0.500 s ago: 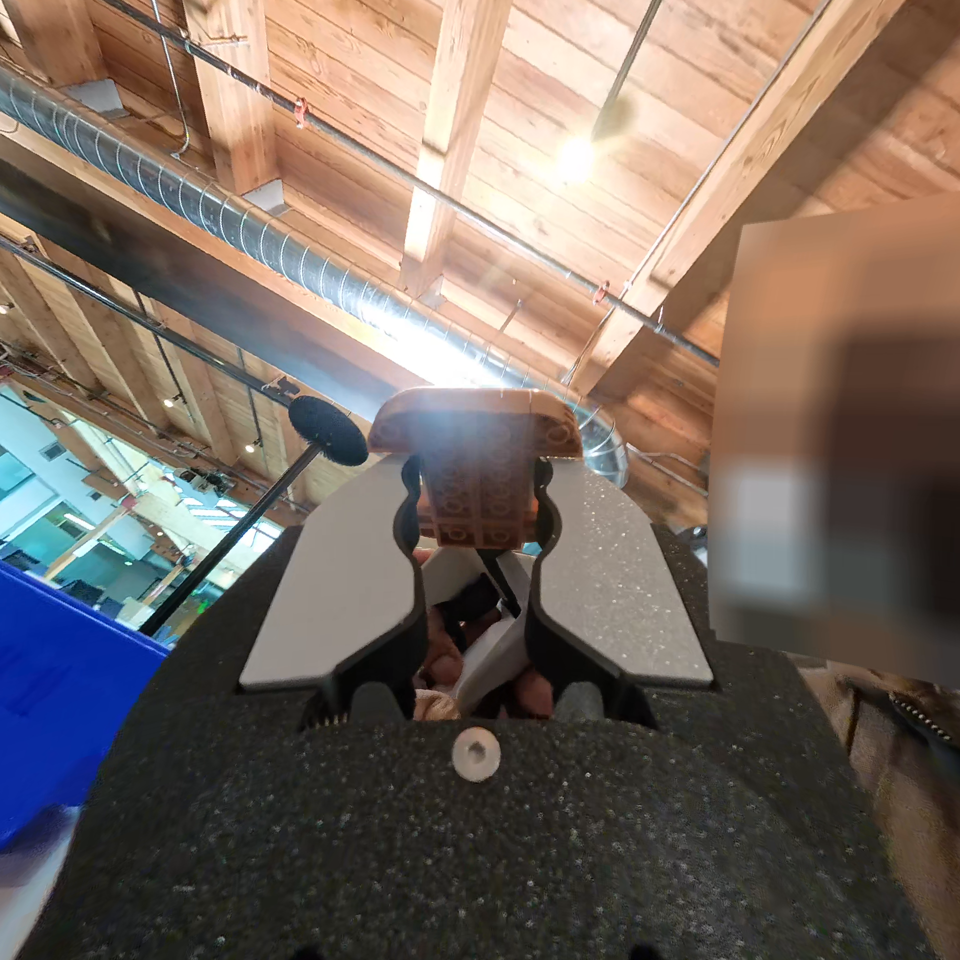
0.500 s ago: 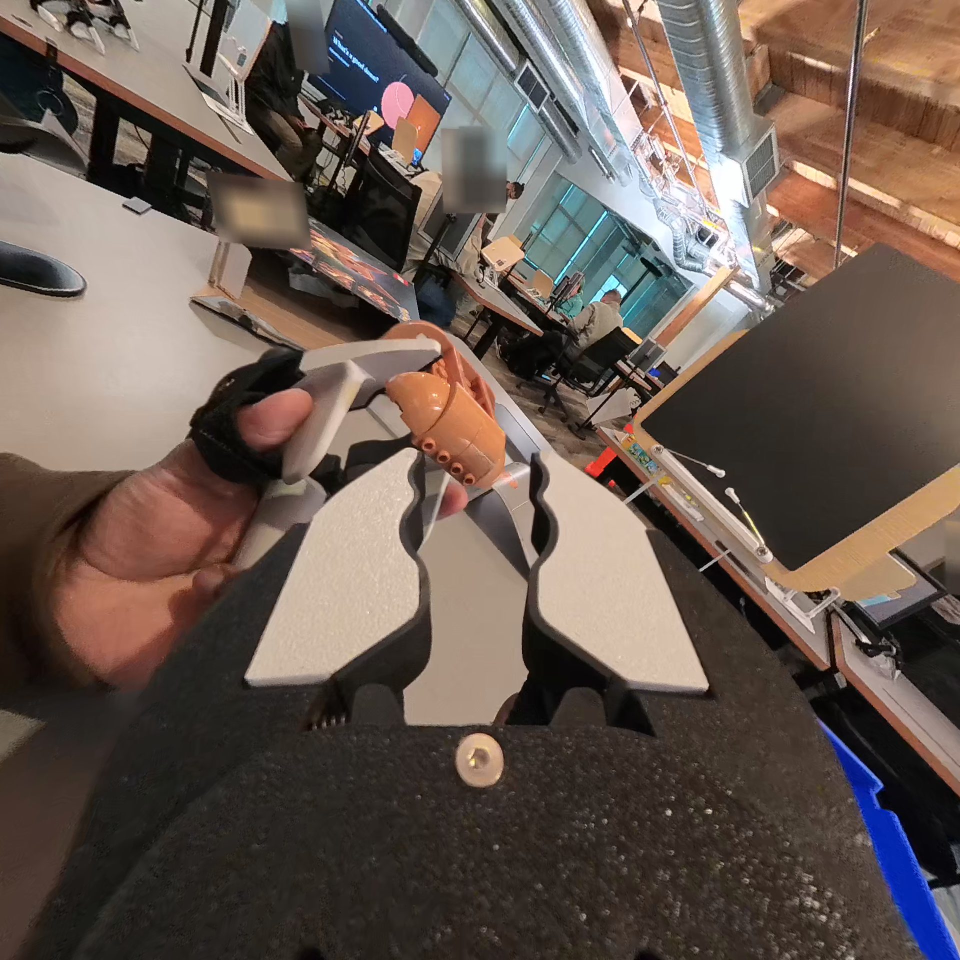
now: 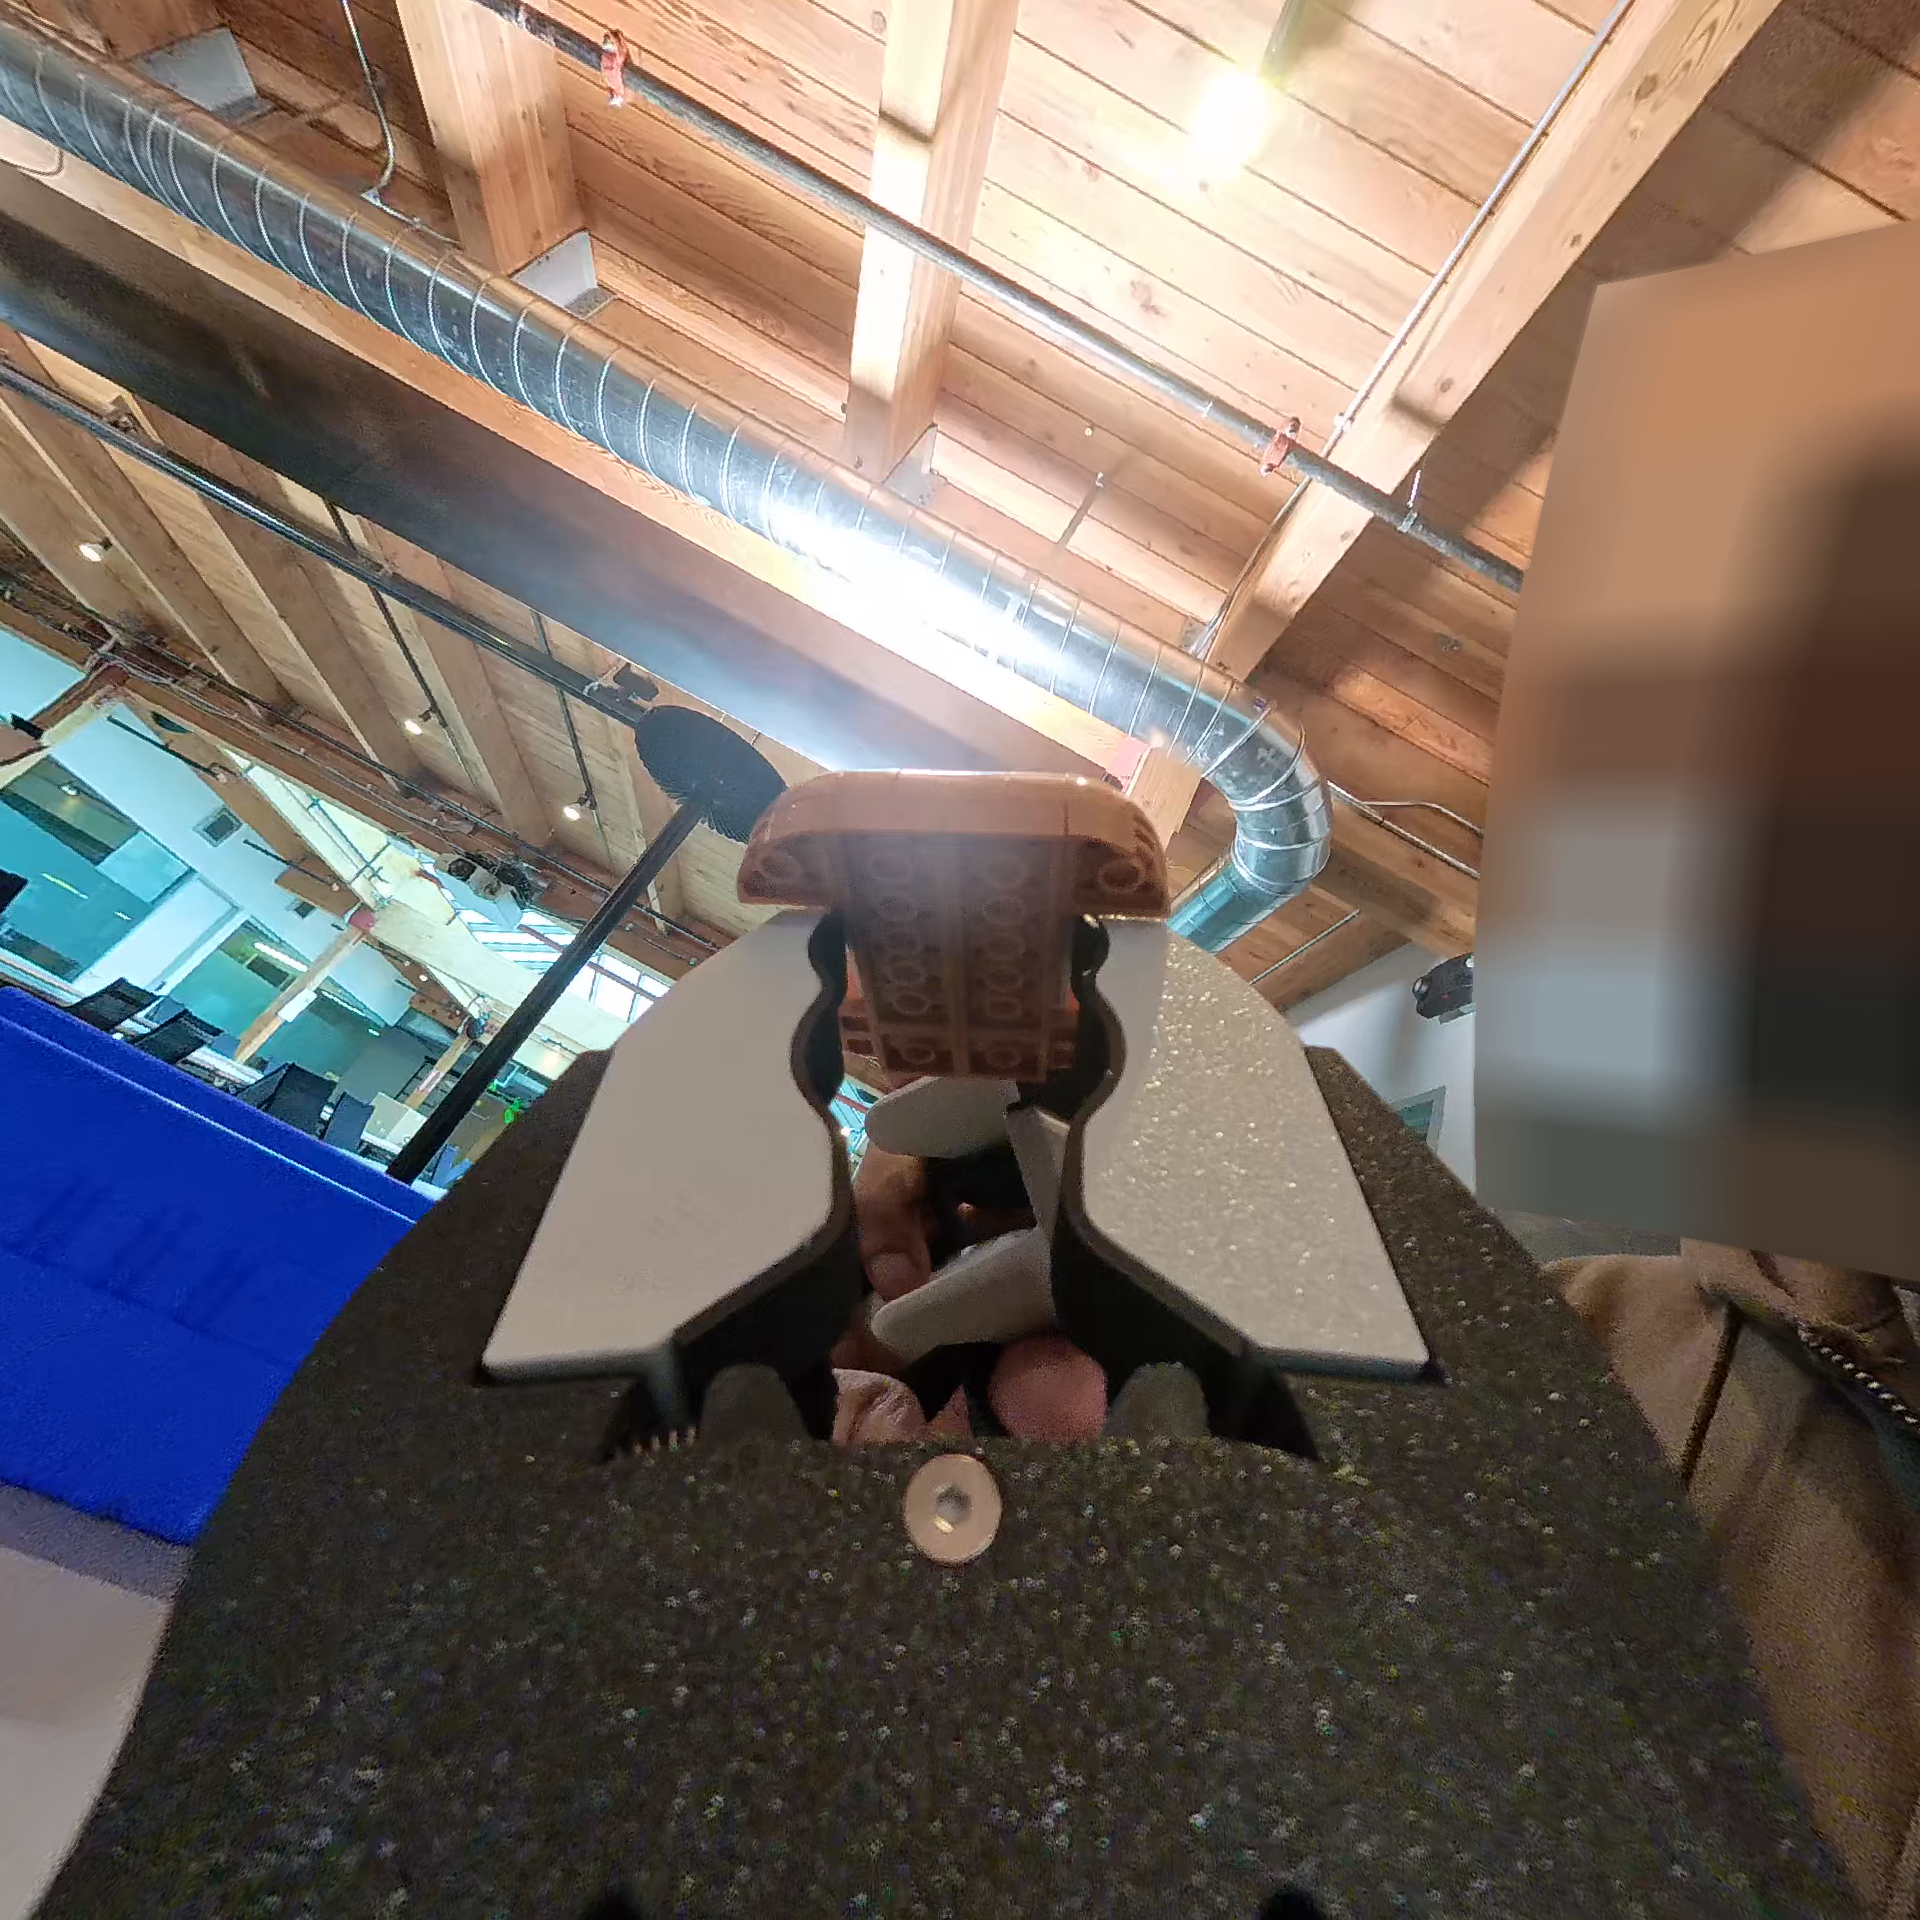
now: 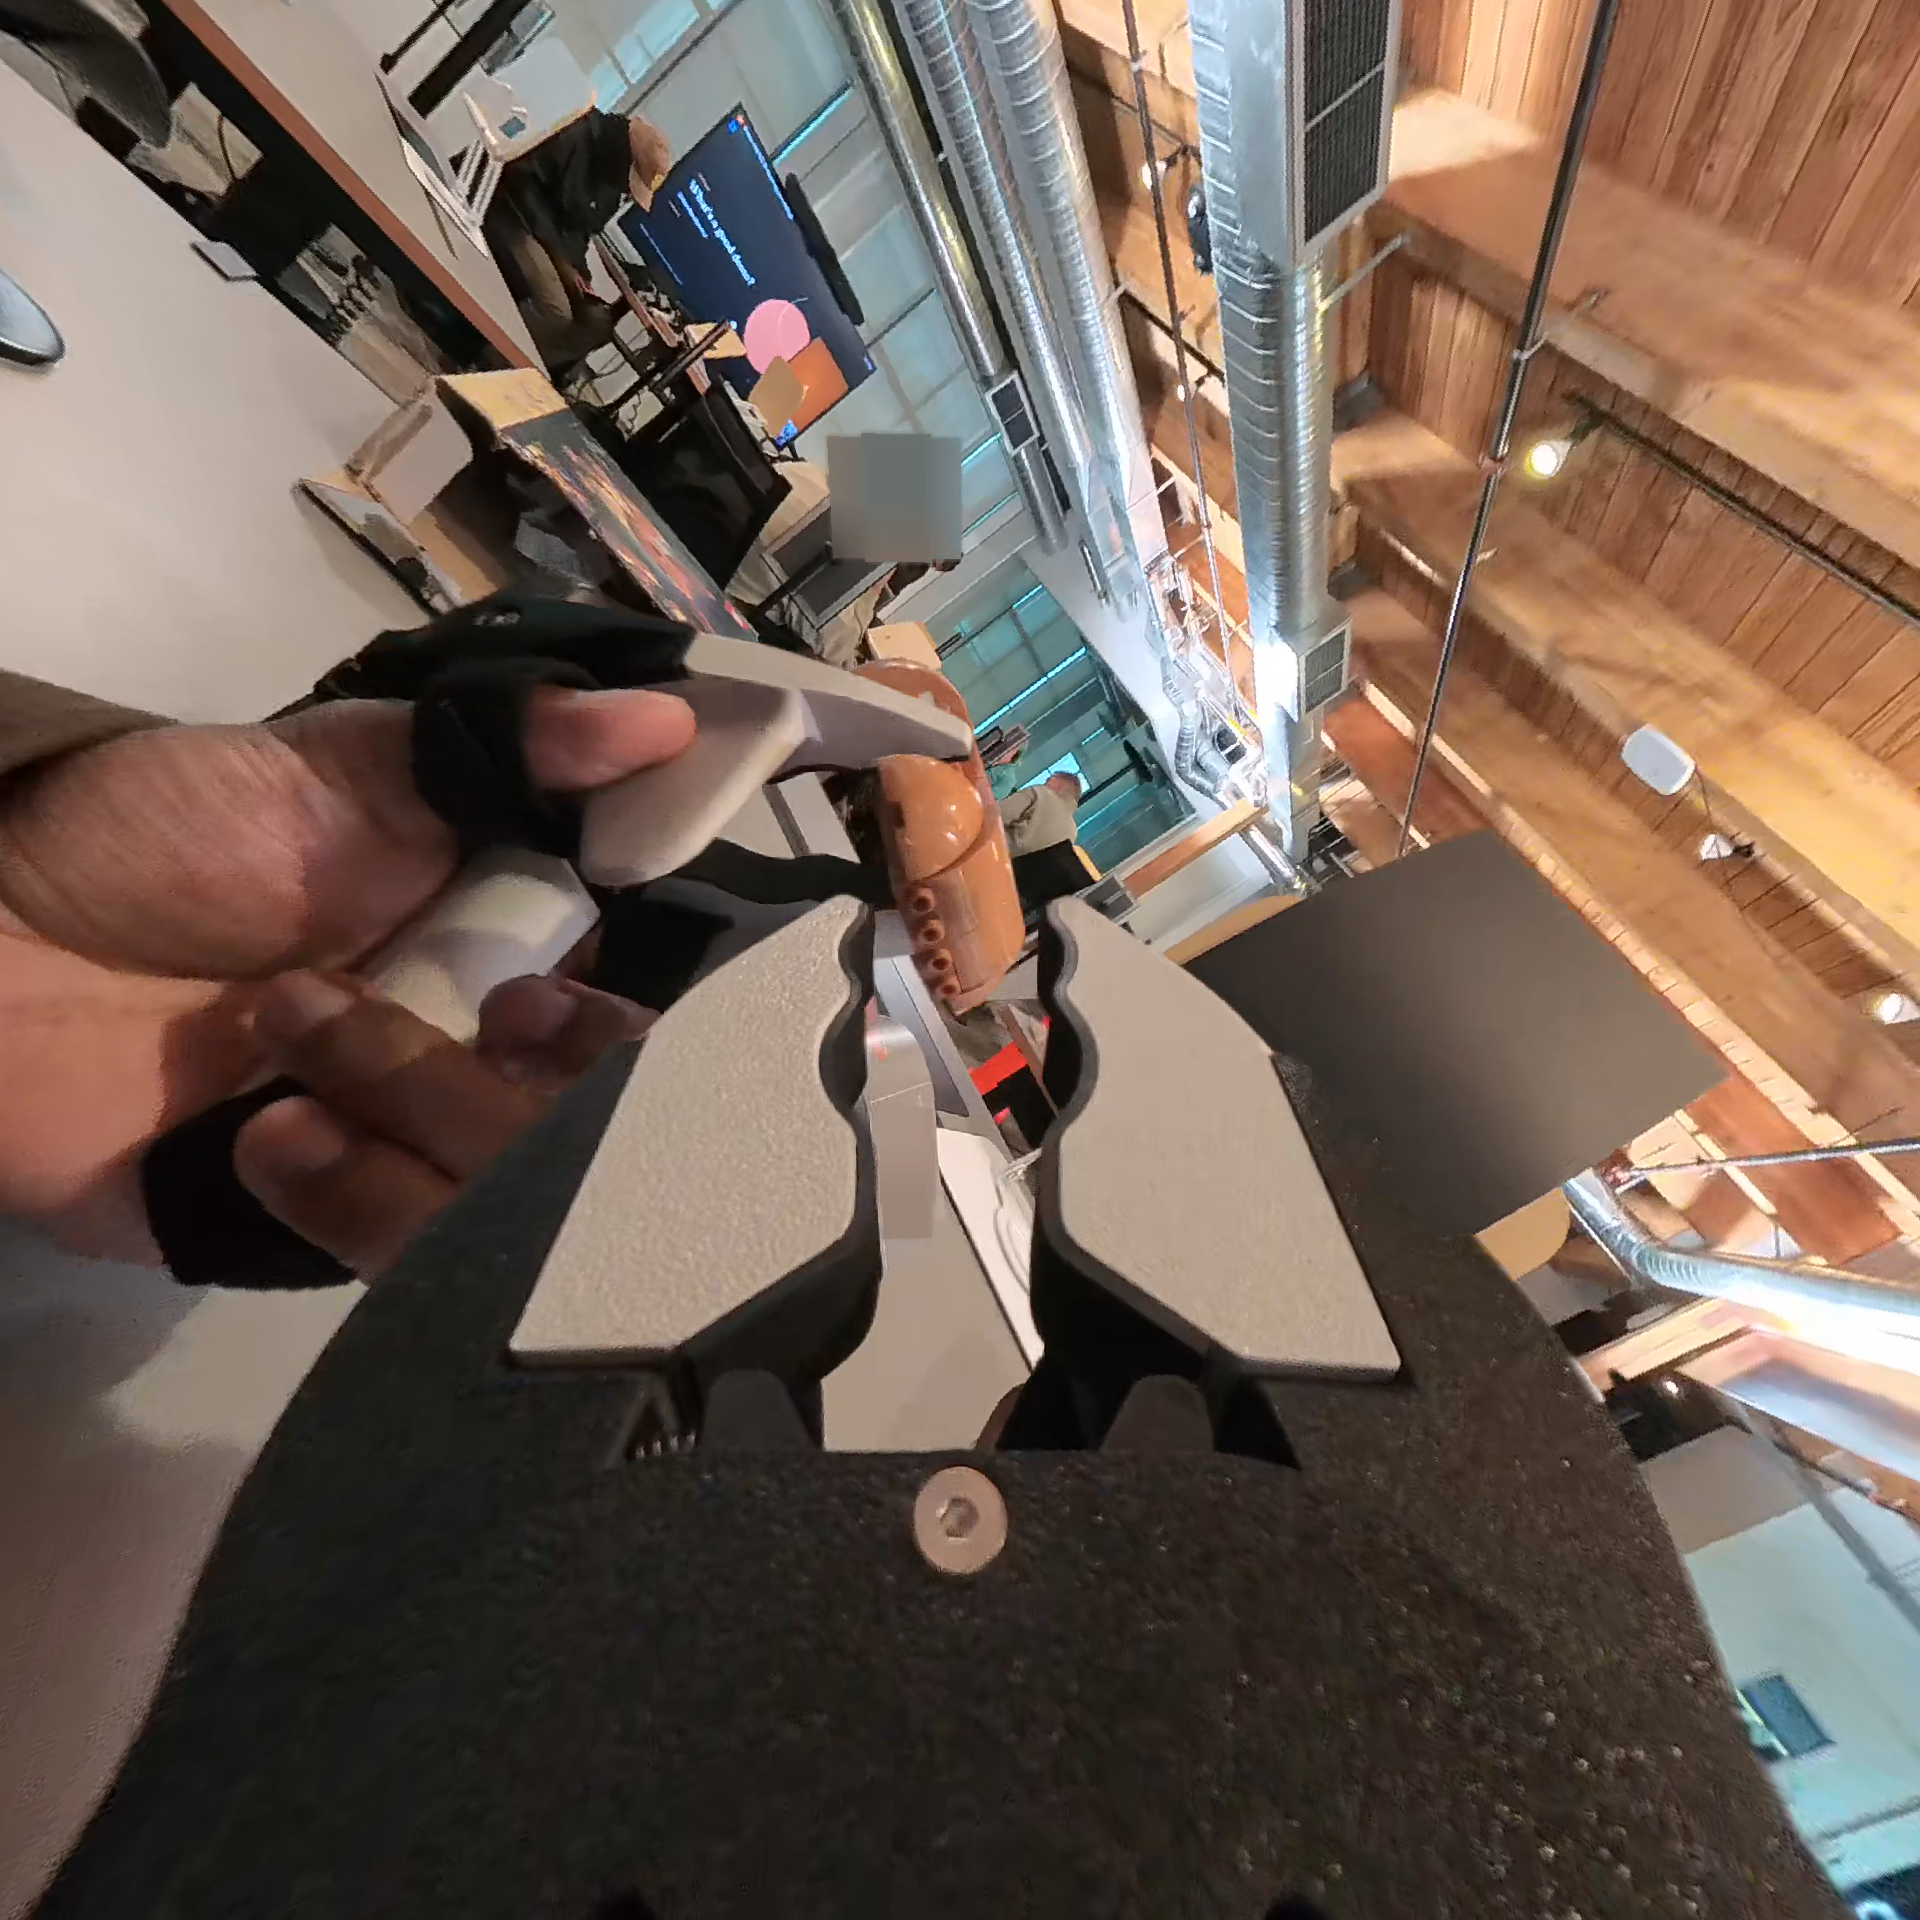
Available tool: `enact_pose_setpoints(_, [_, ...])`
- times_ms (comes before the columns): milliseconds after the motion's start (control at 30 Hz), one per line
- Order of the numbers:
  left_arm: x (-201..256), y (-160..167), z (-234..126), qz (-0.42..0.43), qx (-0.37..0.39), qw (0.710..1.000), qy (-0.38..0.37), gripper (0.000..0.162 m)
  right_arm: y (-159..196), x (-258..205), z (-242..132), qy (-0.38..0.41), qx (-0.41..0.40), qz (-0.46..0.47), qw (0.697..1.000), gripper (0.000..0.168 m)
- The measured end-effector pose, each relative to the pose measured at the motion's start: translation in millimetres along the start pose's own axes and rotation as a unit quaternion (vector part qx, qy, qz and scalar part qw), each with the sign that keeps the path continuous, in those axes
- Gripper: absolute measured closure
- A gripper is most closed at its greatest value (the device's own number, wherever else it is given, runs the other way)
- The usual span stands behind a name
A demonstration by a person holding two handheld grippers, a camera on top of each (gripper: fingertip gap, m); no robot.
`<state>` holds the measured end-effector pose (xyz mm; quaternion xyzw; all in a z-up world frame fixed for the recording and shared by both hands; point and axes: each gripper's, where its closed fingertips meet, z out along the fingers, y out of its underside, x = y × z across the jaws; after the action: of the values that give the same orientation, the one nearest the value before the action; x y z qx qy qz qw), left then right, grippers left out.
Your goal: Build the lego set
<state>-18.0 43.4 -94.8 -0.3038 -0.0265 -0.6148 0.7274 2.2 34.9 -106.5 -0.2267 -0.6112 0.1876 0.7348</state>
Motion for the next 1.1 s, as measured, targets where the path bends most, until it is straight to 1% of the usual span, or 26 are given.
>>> enact_pose_setpoints(133, [2.2, 9.3, 3.2, 0.008, -0.03, 1.0, 0.003, 0.121, 8.4, -2.1, 5.9, -0.002, -0.015, -0.018, 1.0, 0.131])
enact_pose_setpoints(167, [3.7, 13.3, 4.6, 0.012, -0.043, 0.999, 0.006, 0.12, 9.7, -2.1, 6.9, -0.002, -0.017, -0.024, 1.0, 0.132])
enact_pose_setpoints(233, [4.8, 19.3, 6.5, 0.023, -0.064, 0.998, 0.004, 0.12, 10.2, 1.4, 6.5, 0.007, -0.013, -0.035, 0.999, 0.142])
enact_pose_setpoints(467, [6.3, 29.9, 7.0, 0.07, -0.137, 0.988, -0.008, 0.119, 9.1, 3.3, 0.7, -0.004, 0.013, -0.065, 0.998, 0.144])
enact_pose_setpoints(733, [5.1, 39.1, 4.2, 0.07, -0.189, 0.979, -0.012, 0.118, 7.8, 2.1, -2.1, -0.02, 0.035, -0.096, 0.995, 0.145])
enact_pose_setpoints(967, [6.8, 38.8, 4.1, 0.079, -0.181, 0.98, -0.007, 0.12, 5.8, 2.0, -1.4, -0.022, 0.049, -0.097, 0.994, 0.145])
enact_pose_setpoints(1033, [7.0, 37.0, 3.8, 0.1, -0.176, 0.979, -0.01, 0.12, 5.8, 2.5, -0.4, -0.021, 0.047, -0.088, 0.995, 0.144])
enact_pose_setpoints(1100, [7.2, 29.9, 3.0, 0.129, -0.155, 0.979, -0.017, 0.12, 7.9, 2.9, -0.8, -0.03, 0.04, -0.059, 0.997, 0.142])
